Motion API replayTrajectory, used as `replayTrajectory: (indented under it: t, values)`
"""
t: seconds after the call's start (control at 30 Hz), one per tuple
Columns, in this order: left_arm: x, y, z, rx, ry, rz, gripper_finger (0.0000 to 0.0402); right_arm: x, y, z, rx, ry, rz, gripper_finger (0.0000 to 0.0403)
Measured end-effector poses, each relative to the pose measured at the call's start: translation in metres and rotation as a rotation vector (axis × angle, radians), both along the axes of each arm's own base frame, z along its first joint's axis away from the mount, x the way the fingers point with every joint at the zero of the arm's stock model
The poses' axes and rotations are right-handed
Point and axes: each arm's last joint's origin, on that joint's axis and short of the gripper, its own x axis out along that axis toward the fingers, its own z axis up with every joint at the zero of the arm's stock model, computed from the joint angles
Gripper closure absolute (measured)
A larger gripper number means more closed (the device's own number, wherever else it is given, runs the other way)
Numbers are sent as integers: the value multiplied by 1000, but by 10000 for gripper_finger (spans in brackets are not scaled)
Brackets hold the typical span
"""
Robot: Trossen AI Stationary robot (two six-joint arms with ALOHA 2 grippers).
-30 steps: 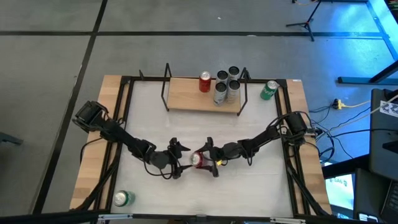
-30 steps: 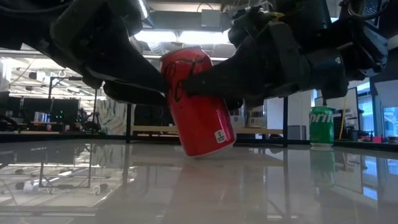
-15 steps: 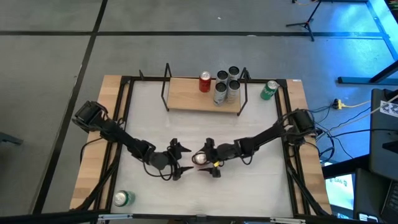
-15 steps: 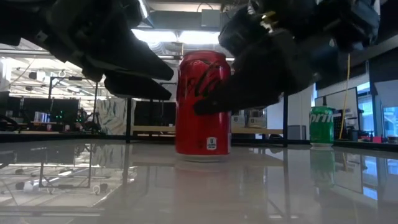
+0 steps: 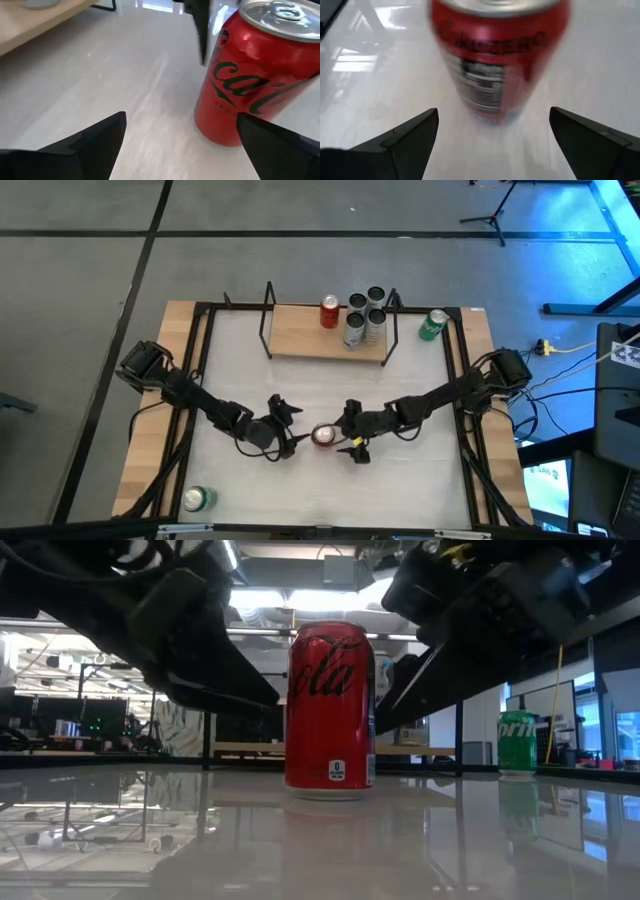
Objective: Place canned beverage on shelf
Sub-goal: Put the red soda can on the shelf aligned with the other red soda can
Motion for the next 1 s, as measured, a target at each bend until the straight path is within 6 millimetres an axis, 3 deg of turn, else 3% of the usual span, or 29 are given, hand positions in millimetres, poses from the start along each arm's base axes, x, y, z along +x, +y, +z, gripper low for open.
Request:
replayTrajectory:
  t: [0.27, 0.4, 1.0]
  values:
    - [12, 9, -13, -7, -15, 0, 33, -6, 23, 3, -71, -86, -34, 26]
    - [16, 9, -24, -21, -17, -15, 33, -4, 22, 3, -137, -125, -134, 26]
    - [15, -7, -20, -68, -36, -201, 33, -11, 15, -10, -266, -24, -222, 27]
